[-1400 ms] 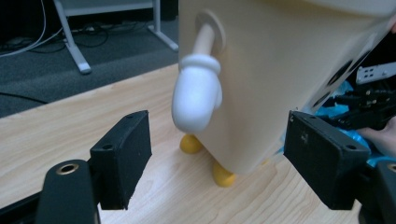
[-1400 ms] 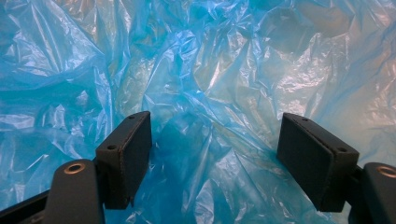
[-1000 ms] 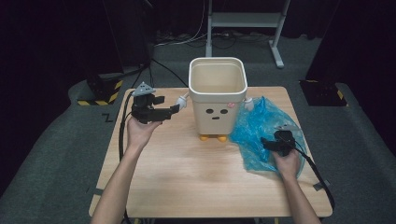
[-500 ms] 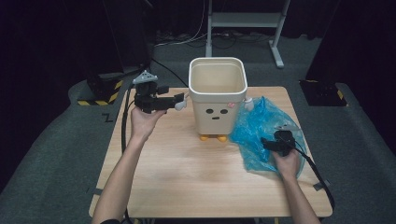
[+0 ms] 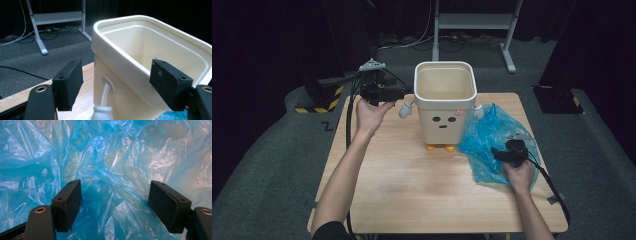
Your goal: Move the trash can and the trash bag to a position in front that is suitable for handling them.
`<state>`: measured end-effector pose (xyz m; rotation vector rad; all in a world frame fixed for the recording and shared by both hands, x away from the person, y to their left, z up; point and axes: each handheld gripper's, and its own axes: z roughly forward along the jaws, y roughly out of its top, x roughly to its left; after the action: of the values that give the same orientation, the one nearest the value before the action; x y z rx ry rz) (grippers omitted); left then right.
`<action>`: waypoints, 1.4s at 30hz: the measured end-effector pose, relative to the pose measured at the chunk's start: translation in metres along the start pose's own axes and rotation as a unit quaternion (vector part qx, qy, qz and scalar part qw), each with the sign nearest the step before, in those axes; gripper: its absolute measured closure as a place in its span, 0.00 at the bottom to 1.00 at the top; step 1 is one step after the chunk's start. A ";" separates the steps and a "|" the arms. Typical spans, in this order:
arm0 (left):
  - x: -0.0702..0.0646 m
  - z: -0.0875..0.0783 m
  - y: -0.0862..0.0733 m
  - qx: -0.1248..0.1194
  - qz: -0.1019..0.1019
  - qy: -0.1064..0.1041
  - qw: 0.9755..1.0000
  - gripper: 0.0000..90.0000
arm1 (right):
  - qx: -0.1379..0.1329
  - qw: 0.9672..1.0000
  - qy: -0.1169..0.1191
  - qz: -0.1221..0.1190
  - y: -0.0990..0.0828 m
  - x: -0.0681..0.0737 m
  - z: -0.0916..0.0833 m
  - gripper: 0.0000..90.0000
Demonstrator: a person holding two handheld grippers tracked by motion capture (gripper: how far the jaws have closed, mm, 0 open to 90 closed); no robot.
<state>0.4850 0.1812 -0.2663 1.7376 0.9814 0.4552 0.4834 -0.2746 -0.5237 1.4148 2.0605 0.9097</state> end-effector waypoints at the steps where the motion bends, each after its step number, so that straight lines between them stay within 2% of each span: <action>1: 0.000 0.000 0.002 -0.002 0.002 0.000 1.000 0.30 | 0.000 1.000 0.000 0.000 0.000 0.000 0.000 0.30; 10: -0.004 0.009 0.014 -0.002 0.013 0.001 1.000 0.32 | 0.000 1.000 0.000 0.000 0.000 0.000 0.000 0.30; 16: -0.006 0.017 0.020 0.010 0.030 0.014 0.999 0.36 | 0.000 1.000 0.001 0.000 0.000 0.000 0.000 0.30; 23: -0.008 0.027 0.028 0.013 0.038 0.021 0.999 0.39 | 0.000 1.000 0.001 -0.001 0.000 0.000 0.000 0.30; 29: -0.008 0.035 0.035 0.005 0.029 0.020 0.999 0.39 | 0.000 1.000 0.001 0.000 0.000 0.000 0.000 0.30; 38: -0.002 0.050 0.041 0.006 0.023 0.036 0.999 0.43 | 0.000 1.000 0.001 0.000 0.000 0.000 0.000 0.30; 42: -0.002 0.056 0.043 0.008 0.026 0.041 0.999 0.45 | 0.000 1.000 0.001 0.000 0.000 0.000 0.000 0.30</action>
<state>0.5403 0.1410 -0.2482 1.7738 1.0021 0.5571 0.4833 -0.2746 -0.5237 1.4151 2.0622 0.9110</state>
